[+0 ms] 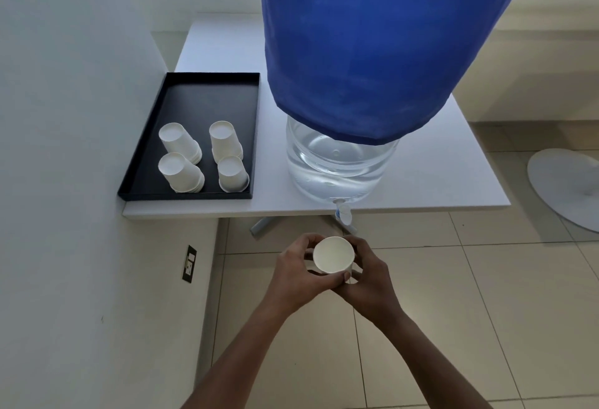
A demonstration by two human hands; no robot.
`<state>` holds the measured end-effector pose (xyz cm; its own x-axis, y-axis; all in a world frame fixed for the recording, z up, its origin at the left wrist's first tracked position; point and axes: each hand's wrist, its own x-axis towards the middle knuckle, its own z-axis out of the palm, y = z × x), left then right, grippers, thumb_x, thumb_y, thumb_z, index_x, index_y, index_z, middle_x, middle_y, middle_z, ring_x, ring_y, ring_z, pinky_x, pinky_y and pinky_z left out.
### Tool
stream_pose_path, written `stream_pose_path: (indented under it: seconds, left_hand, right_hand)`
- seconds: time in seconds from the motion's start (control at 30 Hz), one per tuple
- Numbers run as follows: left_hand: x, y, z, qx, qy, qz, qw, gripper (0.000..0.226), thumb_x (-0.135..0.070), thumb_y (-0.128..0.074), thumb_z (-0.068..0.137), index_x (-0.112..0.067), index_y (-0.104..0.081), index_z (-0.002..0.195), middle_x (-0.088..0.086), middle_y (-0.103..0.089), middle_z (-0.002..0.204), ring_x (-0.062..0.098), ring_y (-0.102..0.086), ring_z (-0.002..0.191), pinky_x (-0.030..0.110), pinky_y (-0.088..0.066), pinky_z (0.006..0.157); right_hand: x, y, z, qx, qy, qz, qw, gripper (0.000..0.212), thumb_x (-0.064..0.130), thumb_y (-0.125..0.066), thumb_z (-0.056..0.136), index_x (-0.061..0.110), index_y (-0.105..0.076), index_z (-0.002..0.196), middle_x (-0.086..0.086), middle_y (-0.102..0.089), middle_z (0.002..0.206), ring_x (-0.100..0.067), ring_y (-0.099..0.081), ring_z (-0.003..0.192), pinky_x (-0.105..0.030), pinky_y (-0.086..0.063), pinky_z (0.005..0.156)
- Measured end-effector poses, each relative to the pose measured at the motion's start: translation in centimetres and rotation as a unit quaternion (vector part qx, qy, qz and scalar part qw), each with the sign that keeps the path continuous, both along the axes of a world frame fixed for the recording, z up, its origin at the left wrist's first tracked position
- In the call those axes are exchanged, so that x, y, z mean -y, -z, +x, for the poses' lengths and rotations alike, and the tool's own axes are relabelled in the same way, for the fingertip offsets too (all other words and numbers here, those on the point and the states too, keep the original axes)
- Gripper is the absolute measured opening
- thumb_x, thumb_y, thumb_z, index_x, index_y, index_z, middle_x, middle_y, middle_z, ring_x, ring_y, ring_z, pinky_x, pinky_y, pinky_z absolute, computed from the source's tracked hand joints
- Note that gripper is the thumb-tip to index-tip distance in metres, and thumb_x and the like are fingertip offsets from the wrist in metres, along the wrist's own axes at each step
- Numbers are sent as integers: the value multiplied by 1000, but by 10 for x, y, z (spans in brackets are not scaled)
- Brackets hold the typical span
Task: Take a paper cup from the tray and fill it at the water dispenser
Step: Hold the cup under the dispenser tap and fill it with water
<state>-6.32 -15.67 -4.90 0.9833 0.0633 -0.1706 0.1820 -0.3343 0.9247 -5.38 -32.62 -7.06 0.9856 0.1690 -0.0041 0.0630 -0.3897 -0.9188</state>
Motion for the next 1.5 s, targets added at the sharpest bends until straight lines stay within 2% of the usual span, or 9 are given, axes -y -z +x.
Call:
stream_pose_path:
  seconds: [0.13,0.3,0.47,0.77,0.9,1.03,1.13,1.33,1.5]
  left_hand:
    - [8,18,7,-10,4,20,1000,70,-40,-96,61,-27,-65,122,-13,-70,116,-3,-64,107,25,-62,83]
    - [16,43,17,-15,-12,20,1000,70,-34,-97,61,-25,-65,123,-11,-71,117,-3,-65,107,10,-56,76]
    - [22,67,22,-7,-31,14,999,70,-32,-97,60,-28,-63,121,-11,-71,116,0,-67,108,20,-60,83]
    - [25,70,30,37,-66,-13,997,63,-34,-94,70,-32,-60,122,-20,-68,113,-10,-66,107,17,-56,95]
    - [24,62,37,109,-79,65,989,55,-36,-86,80,-20,-63,127,-5,-70,115,7,-67,110,19,-52,100]
    - [25,53,44,160,-95,133,974,54,-31,-86,79,-17,-64,126,-2,-61,106,-2,-58,94,-1,-40,85]
    - [27,48,49,187,-77,163,966,54,-27,-87,78,-13,-65,125,3,-63,110,1,-52,93,-4,-34,89]
    - [29,37,64,249,-2,193,949,51,-15,-88,79,-11,-69,127,6,-68,120,21,-61,110,25,-54,94]
    - [24,34,72,289,48,276,916,34,-9,-85,84,-3,-77,116,14,-73,114,34,-66,107,42,-64,83]
  right_hand:
    - [2,22,6,-2,19,-17,1000,68,40,-92,66,27,-61,125,21,-74,108,-1,-71,103,-33,-65,75]
    - [2,50,17,-16,35,-21,999,67,36,-95,68,24,-62,124,21,-75,104,2,-71,99,-19,-59,73]
    - [0,74,25,-22,46,-4,999,61,36,-92,67,25,-63,120,28,-73,107,3,-72,97,-13,-57,72]
    - [-5,89,51,-11,76,-2,997,60,19,-94,72,25,-62,123,12,-76,105,-6,-72,97,-26,-59,77]
    - [-13,82,71,-20,91,20,995,56,24,-96,70,29,-61,114,22,-74,96,6,-69,88,-9,-51,71]
    - [-17,80,82,-16,102,23,994,57,22,-96,70,17,-63,116,10,-74,99,2,-68,86,-9,-50,73]
    - [-17,80,83,-6,108,22,994,59,21,-97,70,15,-62,117,6,-74,101,-5,-70,90,-16,-53,76]
    - [-15,74,86,28,120,7,992,58,21,-95,72,9,-64,120,-2,-76,104,-22,-72,94,-40,-60,83]
    - [-13,68,83,42,115,9,992,61,33,-86,69,10,-64,121,1,-76,100,-18,-74,88,-34,-61,77]
